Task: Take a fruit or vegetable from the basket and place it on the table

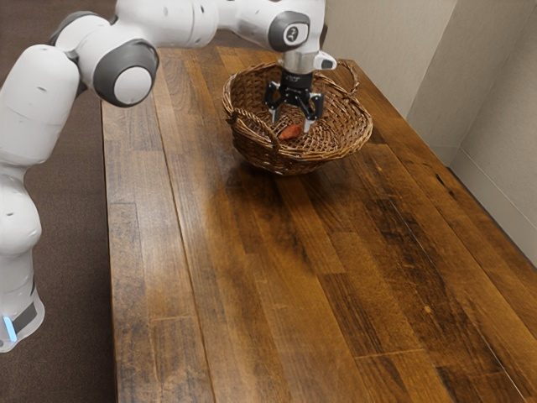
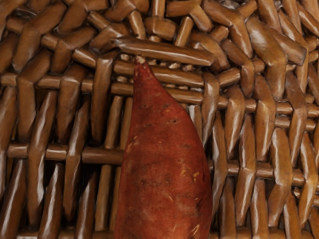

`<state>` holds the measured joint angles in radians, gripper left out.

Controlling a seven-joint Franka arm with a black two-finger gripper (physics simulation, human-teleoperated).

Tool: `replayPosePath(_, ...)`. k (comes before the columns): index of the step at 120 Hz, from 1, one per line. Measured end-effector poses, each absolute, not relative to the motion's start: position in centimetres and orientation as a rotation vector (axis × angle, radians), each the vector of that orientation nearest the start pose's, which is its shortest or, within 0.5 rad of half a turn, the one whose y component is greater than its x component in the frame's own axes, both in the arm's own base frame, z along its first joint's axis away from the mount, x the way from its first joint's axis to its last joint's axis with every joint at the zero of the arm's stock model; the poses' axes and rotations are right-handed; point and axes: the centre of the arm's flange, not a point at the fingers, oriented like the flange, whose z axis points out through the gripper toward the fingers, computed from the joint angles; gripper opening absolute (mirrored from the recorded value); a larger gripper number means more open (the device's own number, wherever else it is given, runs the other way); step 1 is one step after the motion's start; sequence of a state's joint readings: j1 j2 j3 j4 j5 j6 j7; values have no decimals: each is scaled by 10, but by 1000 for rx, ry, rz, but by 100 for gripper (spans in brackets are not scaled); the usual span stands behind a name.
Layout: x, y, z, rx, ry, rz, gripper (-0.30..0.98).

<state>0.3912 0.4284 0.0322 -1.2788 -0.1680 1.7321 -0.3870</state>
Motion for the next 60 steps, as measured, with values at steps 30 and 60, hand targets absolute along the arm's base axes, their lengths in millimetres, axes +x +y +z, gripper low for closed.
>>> replayPosePath(30, 639, 269, 510, -2994, -1369, -58, 67)
replayPosePath(60, 646, 269, 500, -2986, -1387, -52, 65)
